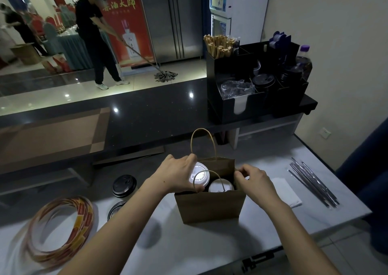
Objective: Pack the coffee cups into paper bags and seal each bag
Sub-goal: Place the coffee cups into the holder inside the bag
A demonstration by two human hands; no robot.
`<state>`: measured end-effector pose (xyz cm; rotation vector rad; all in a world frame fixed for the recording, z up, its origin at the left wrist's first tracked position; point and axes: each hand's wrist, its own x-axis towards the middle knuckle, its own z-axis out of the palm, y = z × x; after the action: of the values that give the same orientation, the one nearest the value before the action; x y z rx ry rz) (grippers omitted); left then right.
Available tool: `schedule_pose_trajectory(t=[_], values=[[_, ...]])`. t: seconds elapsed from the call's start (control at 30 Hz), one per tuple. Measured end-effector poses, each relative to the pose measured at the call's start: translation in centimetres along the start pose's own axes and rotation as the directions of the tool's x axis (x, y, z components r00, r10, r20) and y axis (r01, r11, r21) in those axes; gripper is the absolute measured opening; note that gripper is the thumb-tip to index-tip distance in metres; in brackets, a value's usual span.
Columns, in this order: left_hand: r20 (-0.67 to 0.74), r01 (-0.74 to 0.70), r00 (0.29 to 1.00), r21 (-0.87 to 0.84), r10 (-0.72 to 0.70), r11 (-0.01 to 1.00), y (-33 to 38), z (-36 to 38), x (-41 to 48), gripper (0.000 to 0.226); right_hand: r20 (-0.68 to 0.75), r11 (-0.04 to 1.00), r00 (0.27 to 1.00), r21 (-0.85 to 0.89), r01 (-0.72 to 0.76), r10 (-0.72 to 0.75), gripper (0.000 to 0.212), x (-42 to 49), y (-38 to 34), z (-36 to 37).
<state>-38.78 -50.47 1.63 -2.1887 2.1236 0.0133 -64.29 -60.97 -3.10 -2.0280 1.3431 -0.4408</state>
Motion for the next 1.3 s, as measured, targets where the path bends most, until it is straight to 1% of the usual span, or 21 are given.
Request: schedule_pose_trajectory(t=[0.1,0.2,0.27,0.4,0.47,0.53,0.63,0.73,0.9,1.0,1.13,1.23,1.3], values=[[0.012,-0.039,0.999,-0.038,0.039,0.999,-0.1,0.0,-0.1,0.075,-0.001,1.0,1.0,-0.005,-0.004,0.004,0.017,0.0,0.0,-0.1],[0.036,-0.057,0.998,-0.094,0.061,0.994,-0.2,0.0,-0.1,0.087,-0.002,1.0,1.0,-0.01,-0.007,0.007,0.017,0.0,0.0,-0.1],[0.054,-0.062,0.996,-0.099,0.067,0.993,-0.2,0.0,0.0,0.089,0.0,1.0,1.0,-0.012,-0.005,0.005,0.017,0.0,0.0,0.0],[0.118,-0.035,0.992,-0.077,0.044,0.996,-0.4,0.0,0.0,0.085,-0.008,1.0,1.0,-0.013,-0.01,0.01,0.017,0.0,0.1,-0.1],[0.095,-0.033,0.995,-0.076,0.04,0.997,-0.5,0.1,0.0,0.082,-0.009,1.0,1.0,-0.013,-0.009,0.009,0.018,0.0,0.2,-0.1],[0.083,-0.035,0.996,-0.099,0.044,0.994,-0.4,0.1,0.1,0.08,-0.01,1.0,1.0,-0.013,-0.007,0.007,0.017,-0.1,0.3,0.0],[0.107,-0.016,0.994,-0.158,0.034,0.987,-0.2,-0.2,0.3,0.078,-0.013,1.0,1.0,-0.018,0.0,-0.001,0.016,0.0,0.1,0.0],[0.123,-0.001,0.992,-0.181,0.024,0.984,-0.1,-0.4,0.6,0.081,-0.017,1.0,1.0,-0.015,-0.003,0.002,0.017,0.0,0.1,-0.1],[0.151,0.02,0.989,-0.151,0.003,0.988,0.2,-0.4,0.8,0.084,-0.012,1.0,1.0,-0.011,-0.001,0.001,0.016,-0.2,0.2,-0.2],[0.195,0.052,0.981,-0.172,-0.018,0.984,0.2,0.0,1.0,0.082,-0.016,1.0,1.0,-0.008,-0.002,0.002,0.017,-0.2,0.2,-0.3],[0.295,0.086,0.955,-0.173,-0.031,0.981,0.4,0.1,1.4,0.079,-0.015,1.0,1.0,0.0,-0.013,0.013,0.017,-0.3,0.2,-0.4],[0.36,0.083,0.933,-0.173,-0.015,0.981,0.7,-0.2,1.9,0.073,-0.011,1.0,1.0,0.002,-0.009,0.009,0.016,-0.3,0.3,-0.4],[0.374,0.071,0.927,-0.166,-0.004,0.984,0.9,-0.4,2.3,0.067,-0.009,1.0,1.0,-0.002,-0.009,0.009,0.016,-0.3,0.4,-0.3]])
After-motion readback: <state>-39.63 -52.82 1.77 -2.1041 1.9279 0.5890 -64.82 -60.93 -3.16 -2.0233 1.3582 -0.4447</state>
